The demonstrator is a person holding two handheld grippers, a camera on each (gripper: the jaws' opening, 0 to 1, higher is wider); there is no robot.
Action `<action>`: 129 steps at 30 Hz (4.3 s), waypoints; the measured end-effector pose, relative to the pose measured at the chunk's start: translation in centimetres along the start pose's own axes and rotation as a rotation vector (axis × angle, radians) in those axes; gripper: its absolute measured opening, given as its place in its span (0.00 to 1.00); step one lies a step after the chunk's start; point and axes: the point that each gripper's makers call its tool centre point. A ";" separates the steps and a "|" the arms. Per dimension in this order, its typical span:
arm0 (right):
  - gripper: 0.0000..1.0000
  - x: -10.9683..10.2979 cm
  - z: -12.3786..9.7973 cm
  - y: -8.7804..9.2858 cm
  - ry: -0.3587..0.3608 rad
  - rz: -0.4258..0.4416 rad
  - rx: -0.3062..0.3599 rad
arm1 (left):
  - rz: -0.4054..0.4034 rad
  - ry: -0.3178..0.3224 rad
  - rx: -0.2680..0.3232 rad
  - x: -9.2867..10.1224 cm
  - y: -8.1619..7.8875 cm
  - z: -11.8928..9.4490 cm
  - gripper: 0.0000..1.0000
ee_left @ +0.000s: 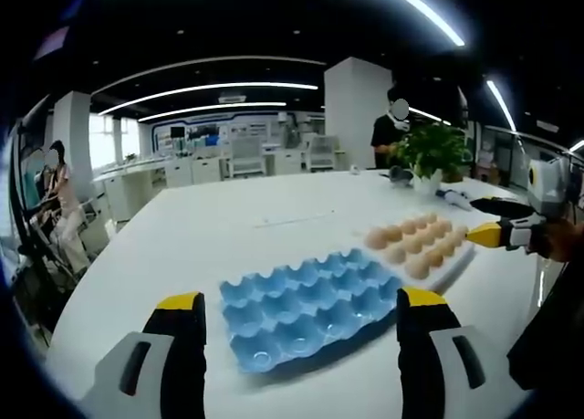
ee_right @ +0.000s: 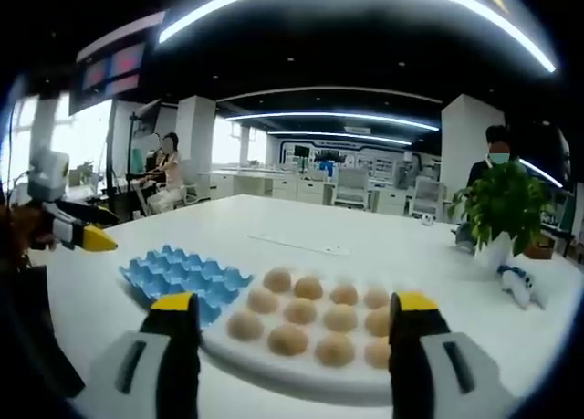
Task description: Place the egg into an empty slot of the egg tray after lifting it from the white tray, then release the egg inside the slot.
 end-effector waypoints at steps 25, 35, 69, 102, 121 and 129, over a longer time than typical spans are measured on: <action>0.87 -0.7 0.3 0.0 -0.018 -0.021 -0.012 | 0.003 0.011 0.007 0.1 -0.2 0.0 0.87; 0.87 -0.8 0.3 0.3 -0.016 -0.019 -0.021 | 0.004 0.007 0.005 0.0 -0.1 0.0 0.88; 0.46 -6.7 5.2 3.3 -0.179 -0.038 -0.176 | -0.028 0.006 -0.001 -0.5 0.5 -0.1 0.85; 0.24 -5.6 7.5 8.9 -0.400 -0.145 -0.624 | -0.052 0.000 -0.004 -1.7 0.9 0.2 0.83; 0.23 -6.7 8.3 3.5 -0.413 -0.018 -0.465 | -0.014 -0.002 -0.045 -1.8 2.0 0.2 0.86; 0.23 -10.8 9.1 2.6 -0.504 -0.021 -0.461 | 0.004 0.012 -0.051 -1.4 2.2 0.4 0.86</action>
Point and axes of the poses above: the point that each gripper's makers call its tool centre point, and the gripper's own axes: z roughly forward along the fingers, x roughly to its right, y roughly out of its underside, and after that the axes turned 9 degrees about z, right-handed
